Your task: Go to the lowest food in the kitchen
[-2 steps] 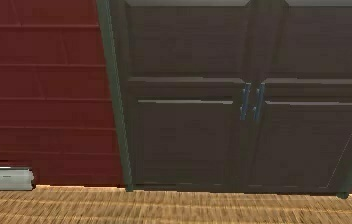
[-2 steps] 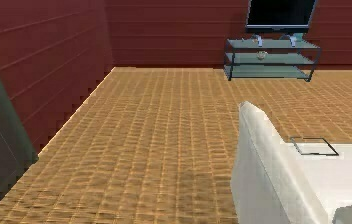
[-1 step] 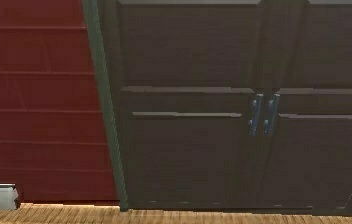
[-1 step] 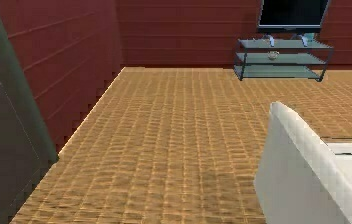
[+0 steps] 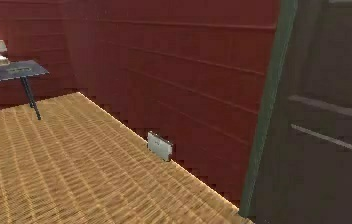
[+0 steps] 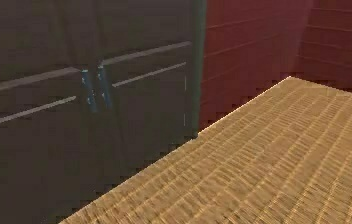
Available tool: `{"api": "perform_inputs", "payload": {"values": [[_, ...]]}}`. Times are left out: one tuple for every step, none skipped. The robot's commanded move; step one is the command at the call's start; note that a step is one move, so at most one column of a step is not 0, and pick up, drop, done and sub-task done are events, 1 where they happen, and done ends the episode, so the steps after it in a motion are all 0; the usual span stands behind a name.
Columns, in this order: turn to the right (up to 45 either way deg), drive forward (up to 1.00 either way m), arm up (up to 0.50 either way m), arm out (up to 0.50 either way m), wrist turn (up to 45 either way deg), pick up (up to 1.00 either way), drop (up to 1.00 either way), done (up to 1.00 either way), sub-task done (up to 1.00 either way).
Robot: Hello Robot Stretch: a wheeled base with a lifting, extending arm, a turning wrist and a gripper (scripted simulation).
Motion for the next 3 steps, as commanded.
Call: {"api": "perform_inputs", "payload": {"values": [[-30.0,0.0,0.0,0.0,0.0,0.0,0.0,0.0,0.0],[0.0,0.15,0.0,0.0,0.0,0.0,0.0,0.0,0.0],[-39.0,0.0,0.0,0.0,0.0,0.0,0.0,0.0,0.0]]}}
